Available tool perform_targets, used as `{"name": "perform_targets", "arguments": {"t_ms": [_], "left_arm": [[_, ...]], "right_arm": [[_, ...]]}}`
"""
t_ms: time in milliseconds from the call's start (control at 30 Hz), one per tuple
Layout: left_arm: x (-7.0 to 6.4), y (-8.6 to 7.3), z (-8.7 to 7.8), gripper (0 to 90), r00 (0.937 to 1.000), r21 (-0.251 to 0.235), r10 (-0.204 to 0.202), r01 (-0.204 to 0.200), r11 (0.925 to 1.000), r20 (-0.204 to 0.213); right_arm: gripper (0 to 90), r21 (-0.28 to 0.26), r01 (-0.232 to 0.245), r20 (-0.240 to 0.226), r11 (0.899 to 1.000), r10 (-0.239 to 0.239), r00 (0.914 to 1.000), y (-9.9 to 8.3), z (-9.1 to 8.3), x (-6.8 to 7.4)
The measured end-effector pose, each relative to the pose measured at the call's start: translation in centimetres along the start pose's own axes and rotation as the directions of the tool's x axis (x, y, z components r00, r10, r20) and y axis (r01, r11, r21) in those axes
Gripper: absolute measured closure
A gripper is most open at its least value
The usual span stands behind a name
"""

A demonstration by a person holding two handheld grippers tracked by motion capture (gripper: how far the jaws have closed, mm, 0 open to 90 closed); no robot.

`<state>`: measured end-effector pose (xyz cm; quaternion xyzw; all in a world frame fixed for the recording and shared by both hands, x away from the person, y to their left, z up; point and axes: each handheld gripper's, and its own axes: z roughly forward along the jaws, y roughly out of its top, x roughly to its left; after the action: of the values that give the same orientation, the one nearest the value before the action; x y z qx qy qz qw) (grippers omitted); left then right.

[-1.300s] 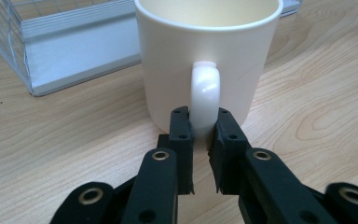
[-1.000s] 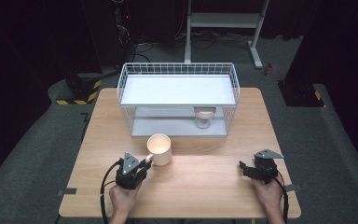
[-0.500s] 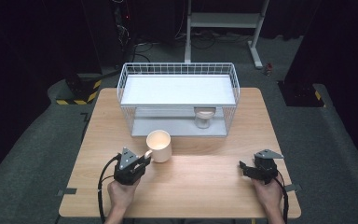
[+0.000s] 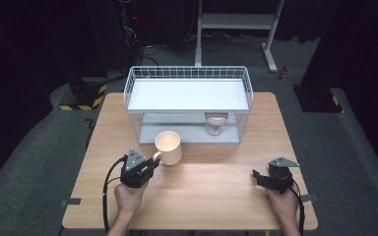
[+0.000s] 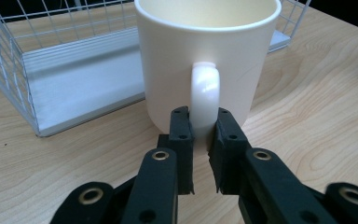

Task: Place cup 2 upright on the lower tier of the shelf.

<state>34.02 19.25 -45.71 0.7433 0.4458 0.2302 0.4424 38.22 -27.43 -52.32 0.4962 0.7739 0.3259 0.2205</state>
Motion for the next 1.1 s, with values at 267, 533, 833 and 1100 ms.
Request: {"name": "perform_targets", "arguments": {"t_ms": [267,533,833,1100], "left_arm": [[0.7,0.5,0.2,80.4,0.9999,0.002,0.002,-0.001,1.0,-0.012],[1.1,1.6,0.5,80.4,0.9997,-0.015,0.013,-0.013,0.9998,-0.018],[1.4,2.5,1.0,80.4,0.9995,-0.012,0.023,-0.023,0.9997,-0.022],[1.5,3.2,1.4,80.4,0.9993,-0.019,0.032,-0.032,0.9993,-0.019]], "right_arm": [[27.4,0.0,0.0,0.0,1.0,0.0,1.0,0.0,0.0,0.0],[27.4,0.0,0.0,0.0,1.0,0.0,1.0,0.0,0.0,0.0],[27.4,0.0,0.0,0.0,1.0,0.0,1.0,0.0,0.0,0.0],[27.4,0.0,0.0,0.0,1.0,0.0,1.0,0.0,0.0,0.0]]}}
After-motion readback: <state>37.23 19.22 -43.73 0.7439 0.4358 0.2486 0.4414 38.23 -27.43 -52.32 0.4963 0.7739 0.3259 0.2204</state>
